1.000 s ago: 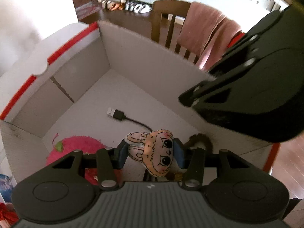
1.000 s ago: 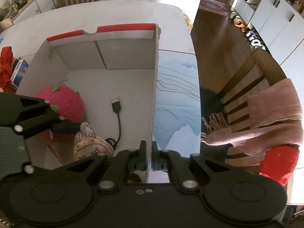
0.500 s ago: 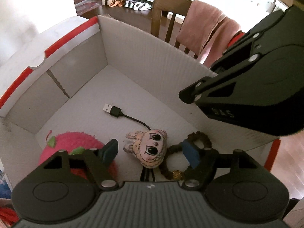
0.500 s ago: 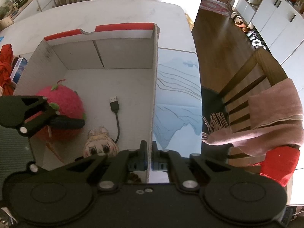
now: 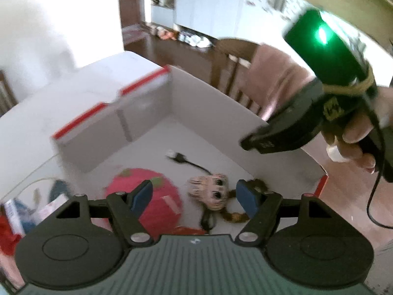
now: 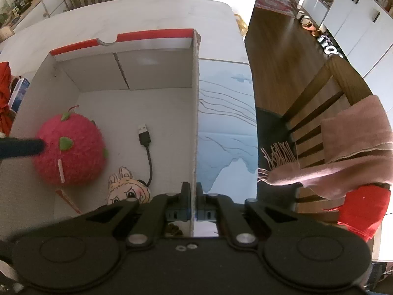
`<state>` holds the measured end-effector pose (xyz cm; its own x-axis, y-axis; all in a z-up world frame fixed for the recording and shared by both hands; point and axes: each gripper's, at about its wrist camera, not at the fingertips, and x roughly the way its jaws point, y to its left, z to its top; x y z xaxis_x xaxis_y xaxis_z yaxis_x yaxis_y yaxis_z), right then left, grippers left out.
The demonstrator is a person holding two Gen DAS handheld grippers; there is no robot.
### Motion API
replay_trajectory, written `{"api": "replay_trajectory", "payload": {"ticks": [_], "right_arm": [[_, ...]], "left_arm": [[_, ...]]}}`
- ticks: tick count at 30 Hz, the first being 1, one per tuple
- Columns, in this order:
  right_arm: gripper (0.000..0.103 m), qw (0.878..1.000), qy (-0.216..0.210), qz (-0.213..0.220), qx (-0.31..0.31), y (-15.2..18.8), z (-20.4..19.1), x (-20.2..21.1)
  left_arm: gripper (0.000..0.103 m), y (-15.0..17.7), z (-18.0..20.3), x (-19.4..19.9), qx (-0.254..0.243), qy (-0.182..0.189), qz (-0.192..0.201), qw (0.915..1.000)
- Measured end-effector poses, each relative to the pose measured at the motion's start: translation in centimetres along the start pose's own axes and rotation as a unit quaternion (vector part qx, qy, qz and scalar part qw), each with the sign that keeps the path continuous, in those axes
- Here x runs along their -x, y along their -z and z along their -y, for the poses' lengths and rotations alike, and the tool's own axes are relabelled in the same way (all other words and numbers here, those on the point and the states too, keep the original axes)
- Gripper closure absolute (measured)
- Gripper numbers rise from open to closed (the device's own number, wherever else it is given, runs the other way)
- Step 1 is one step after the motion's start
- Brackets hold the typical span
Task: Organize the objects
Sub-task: 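Move the left gripper back to the pile above the black fabric item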
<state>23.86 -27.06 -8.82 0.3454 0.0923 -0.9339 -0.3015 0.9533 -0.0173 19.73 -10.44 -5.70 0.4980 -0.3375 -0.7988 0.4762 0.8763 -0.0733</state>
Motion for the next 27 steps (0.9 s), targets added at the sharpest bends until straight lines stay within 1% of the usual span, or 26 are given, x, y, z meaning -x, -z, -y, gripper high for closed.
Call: {"api": "replay_trajectory", "payload": {"ticks": [3,5,8,11,13,16,17,18,22,27], "right_arm": [[0.102,1.0,-0.001,0.0,-0.004,0.0,0.3,0.0],[0.102,1.0,-0.003,-0.001,-0.007,0.0,0.5,0.0],[0.102,1.0,-0.005,-0.002,-0.006,0.0,0.6,-0.1],[0.102,1.0,-0.006,-0.003,-0.007,-0.1,0.6,0.0],[0.102,1.0,-0.005,-0.004,-0.006,-0.1,0.6,-0.1],[0.102,1.0,-0.006,-0.004,-0.004,-0.1,0.7,-0.1],[0.102,1.0,-0.007,-0.005,-0.004,-0.1,0.7,-0.1],[0.102,1.0,-0.007,-0.005,-0.003,-0.1,0.8,-0.2],[0.102,1.0,-0.007,-0.004,-0.002,-0.1,0.8,-0.3],[0.102,1.0,-0.006,-0.005,-0.002,-0.1,0.9,-0.4]], "left_arm": [[0.029,1.2,-2.3,2.6,0.035,-0.012,0.021,0.9991],[0.029,2.2,-4.1,3.9,0.061,-0.026,0.026,0.9975],[0.029,4.1,-7.1,5.7,0.097,-0.058,0.029,0.9932],[0.029,6.3,-10.3,7.4,0.13,-0.093,0.028,0.9867],[0.029,7.9,-12.3,8.1,0.149,-0.125,0.022,0.9807],[0.028,9.8,-15.0,9.4,0.179,-0.158,0.015,0.9709],[0.022,10.4,-15.9,9.7,0.188,-0.168,0.013,0.9676],[0.02,11.0,-16.8,10.1,0.198,-0.18,0.013,0.9636],[0.019,12.8,-20.0,10.9,0.233,-0.206,0.011,0.9503],[0.019,15.5,-23.1,11.0,0.259,-0.235,-0.003,0.937]]}}
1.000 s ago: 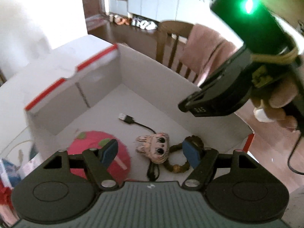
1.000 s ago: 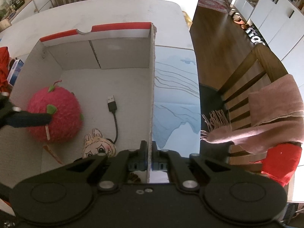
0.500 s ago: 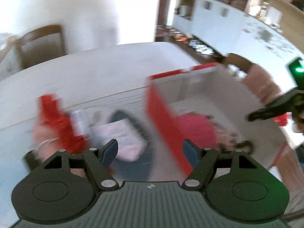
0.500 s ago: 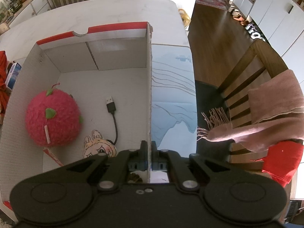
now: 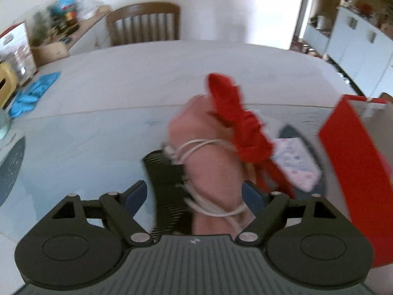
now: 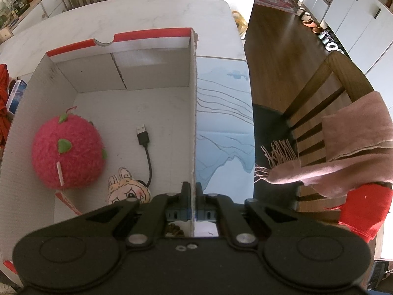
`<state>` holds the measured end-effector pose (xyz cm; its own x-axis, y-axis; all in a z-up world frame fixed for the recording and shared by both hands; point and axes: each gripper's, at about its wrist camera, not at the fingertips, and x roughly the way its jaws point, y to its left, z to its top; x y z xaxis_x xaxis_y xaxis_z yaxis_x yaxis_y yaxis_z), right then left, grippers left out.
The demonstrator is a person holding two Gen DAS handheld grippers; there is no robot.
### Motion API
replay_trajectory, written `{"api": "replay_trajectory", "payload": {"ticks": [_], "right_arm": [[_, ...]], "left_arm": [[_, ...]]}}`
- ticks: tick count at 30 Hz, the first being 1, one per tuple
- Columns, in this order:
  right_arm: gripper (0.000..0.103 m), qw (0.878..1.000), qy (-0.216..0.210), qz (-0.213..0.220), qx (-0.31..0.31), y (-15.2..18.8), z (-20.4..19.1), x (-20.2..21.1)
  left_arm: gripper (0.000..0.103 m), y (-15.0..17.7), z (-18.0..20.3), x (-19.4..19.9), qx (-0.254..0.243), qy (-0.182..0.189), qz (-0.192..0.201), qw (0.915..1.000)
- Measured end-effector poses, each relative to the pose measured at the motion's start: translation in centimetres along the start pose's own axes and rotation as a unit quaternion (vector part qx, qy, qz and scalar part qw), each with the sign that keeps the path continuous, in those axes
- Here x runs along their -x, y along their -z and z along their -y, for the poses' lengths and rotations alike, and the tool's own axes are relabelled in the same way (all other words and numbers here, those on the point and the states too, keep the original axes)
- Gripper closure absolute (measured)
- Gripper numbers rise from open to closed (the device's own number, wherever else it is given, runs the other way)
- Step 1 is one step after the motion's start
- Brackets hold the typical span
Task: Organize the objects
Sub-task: 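Move the left gripper back to the pile above the black fabric item, then grasp the black fabric item with the left gripper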
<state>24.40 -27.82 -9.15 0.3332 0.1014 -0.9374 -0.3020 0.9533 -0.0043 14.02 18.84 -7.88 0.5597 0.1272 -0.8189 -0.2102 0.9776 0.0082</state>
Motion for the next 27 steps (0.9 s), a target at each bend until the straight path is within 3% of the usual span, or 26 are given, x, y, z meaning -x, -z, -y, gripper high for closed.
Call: {"api": "replay_trajectory", "payload": {"ticks": [7,16,20,21,27], "right_arm": [[0.101,1.0,0.006,-0.001,0.002,0.0,-0.3,-0.1],[0.101,1.0,0.013,-0.004,0.006,0.0,-0.5,0.0],[0.101,1.0,0.014,-0.004,0.006,0.0,-0.6,0.0],[0.101,1.0,0.014,-0.004,0.006,0.0,-0.6,0.0],[0.101,1.0,0.014,-0.004,0.006,0.0,-0.6,0.0]], "left_arm": [[0.019,0.3,-3.0,-2.7,0.028,-0.025,-0.019,0.9991],[0.019,0.2,-3.6,-5.7,0.032,-0.02,-0.041,0.9985],[0.02,0.4,-4.0,-6.0,0.047,0.0,-0.042,0.998],[0.022,0.4,-4.2,-6.1,0.05,0.008,-0.043,0.9978],[0.061,0.6,-4.4,-6.0,0.072,0.057,-0.044,0.9949]]}}
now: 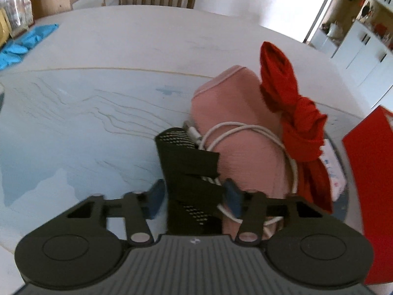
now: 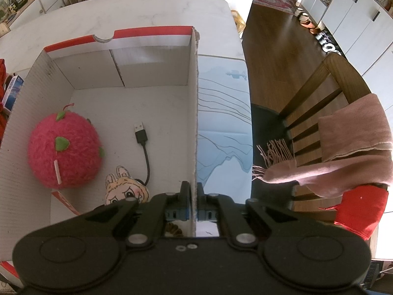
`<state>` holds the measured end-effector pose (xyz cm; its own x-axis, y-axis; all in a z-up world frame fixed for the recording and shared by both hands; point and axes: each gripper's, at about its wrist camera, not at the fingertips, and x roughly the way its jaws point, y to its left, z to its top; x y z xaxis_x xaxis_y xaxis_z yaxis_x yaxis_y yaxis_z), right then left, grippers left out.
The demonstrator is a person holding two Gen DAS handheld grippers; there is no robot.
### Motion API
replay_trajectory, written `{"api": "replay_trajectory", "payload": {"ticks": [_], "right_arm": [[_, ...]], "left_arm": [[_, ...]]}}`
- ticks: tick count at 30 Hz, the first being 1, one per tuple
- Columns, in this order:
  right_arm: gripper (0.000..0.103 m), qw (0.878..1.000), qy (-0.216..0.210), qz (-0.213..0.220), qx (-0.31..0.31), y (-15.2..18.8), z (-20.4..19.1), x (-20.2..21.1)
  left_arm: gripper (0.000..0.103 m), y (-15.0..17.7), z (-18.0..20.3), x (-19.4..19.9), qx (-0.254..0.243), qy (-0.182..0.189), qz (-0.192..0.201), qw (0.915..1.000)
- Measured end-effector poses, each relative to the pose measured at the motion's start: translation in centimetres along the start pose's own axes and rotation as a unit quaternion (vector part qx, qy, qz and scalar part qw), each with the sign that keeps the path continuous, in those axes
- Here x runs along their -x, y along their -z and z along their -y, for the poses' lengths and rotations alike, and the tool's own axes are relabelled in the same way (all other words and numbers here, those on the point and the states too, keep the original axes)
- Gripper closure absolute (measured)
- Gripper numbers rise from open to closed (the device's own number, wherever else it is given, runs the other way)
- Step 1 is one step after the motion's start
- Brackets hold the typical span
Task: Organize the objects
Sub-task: 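Grasp the black fabric item with the left gripper, then carry the black fabric item into the box and open the left gripper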
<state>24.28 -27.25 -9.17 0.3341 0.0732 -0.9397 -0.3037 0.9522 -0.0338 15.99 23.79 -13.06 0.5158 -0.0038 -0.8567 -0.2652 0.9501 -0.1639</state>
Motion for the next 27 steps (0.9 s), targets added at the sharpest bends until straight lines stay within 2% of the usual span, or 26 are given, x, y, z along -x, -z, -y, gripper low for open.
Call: {"api": "replay_trajectory", "payload": {"ticks": [2,3,5,8,10,12,18,27], "right_arm": [[0.101,1.0,0.0,0.0,0.0,0.0,0.0,0.0],[0.101,1.0,0.0,0.0,0.0,0.0,0.0,0.0],[0.101,1.0,0.0,0.0,0.0,0.0,0.0,0.0],[0.101,1.0,-0.001,0.0,0.0,0.0,0.0,0.0],[0.101,1.0,-0.001,0.0,0.0,0.1,0.0,0.0],[0.101,1.0,-0.001,0.0,0.0,0.1,0.0,0.0],[0.101,1.0,-0.002,0.002,0.001,0.1,0.1,0.0],[0.101,1.0,-0.001,0.002,0.001,0.1,0.1,0.1]], "left_arm": [[0.07,0.0,0.2,0.2,0.0,0.004,0.003,1.0],[0.071,0.1,0.2,0.3,-0.002,0.004,0.006,1.0],[0.083,0.2,0.0,0.5,0.003,0.006,0.008,0.9999],[0.092,0.2,-0.4,1.2,0.017,0.014,0.019,0.9996],[0.097,0.3,-0.3,2.0,0.014,0.003,0.027,0.9995],[0.098,0.3,-0.3,2.7,0.015,-0.004,0.033,0.9993],[0.098,0.0,0.3,5.6,0.009,0.007,0.051,0.9986],[0.098,-0.2,3.7,10.0,-0.047,0.021,0.076,0.9958]]}}
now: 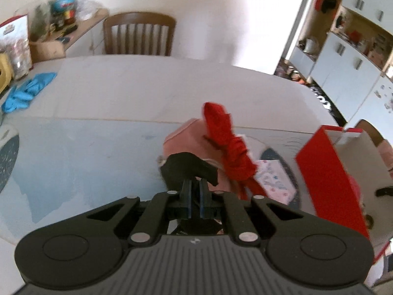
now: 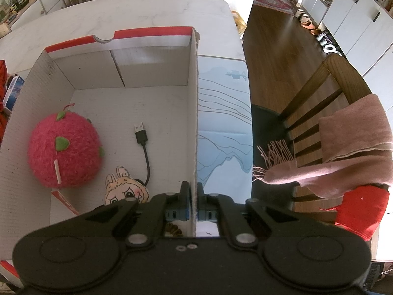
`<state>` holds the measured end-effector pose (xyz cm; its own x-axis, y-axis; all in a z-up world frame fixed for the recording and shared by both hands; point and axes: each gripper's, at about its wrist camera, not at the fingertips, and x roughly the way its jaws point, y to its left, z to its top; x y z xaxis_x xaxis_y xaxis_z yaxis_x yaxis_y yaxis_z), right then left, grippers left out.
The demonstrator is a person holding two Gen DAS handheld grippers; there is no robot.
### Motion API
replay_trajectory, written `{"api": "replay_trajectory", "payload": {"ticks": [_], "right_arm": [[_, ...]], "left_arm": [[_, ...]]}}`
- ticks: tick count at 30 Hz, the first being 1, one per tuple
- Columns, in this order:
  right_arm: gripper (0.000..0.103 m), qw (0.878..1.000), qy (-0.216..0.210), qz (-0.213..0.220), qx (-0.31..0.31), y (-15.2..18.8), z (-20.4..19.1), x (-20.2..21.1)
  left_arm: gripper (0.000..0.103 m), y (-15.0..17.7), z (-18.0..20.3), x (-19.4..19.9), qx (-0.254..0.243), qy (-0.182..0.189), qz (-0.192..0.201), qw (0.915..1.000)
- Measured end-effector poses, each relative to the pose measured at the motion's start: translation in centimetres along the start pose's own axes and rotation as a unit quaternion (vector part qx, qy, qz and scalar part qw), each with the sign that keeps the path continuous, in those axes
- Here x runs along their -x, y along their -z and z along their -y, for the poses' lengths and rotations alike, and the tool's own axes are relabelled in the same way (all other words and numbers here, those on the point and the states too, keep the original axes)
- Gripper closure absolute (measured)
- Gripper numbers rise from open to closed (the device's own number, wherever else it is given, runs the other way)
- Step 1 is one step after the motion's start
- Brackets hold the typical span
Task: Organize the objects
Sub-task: 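Carry the black fabric item into the box and open the left gripper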
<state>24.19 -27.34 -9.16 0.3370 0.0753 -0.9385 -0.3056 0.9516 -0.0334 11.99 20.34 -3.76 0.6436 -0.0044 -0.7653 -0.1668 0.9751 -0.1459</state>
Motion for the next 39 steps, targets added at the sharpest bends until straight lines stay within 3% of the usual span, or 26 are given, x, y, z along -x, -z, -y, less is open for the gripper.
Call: {"api": "replay_trajectory", "payload": {"ticks": [10,19,32,39], "right_arm": [[0.101,1.0,0.0,0.002,0.0,0.0,-0.1,0.0],[0.101,1.0,0.0,0.001,-0.001,0.0,-0.1,0.0],[0.101,1.0,0.0,0.002,0.001,-0.1,-0.2,0.1],[0.101,1.0,0.001,0.002,0.001,-0.1,-0.2,0.1]], "left_arm": [[0.098,-2.1,4.9,3.6,-0.03,0.059,0.045,0.9968],[0.098,-4.1,10.3,5.0,-0.072,0.124,0.07,0.9872],[0.098,-6.7,18.7,3.7,-0.129,0.218,0.074,0.9644],[0.098,-6.9,24.4,1.7,-0.177,0.252,0.059,0.9497]]}}
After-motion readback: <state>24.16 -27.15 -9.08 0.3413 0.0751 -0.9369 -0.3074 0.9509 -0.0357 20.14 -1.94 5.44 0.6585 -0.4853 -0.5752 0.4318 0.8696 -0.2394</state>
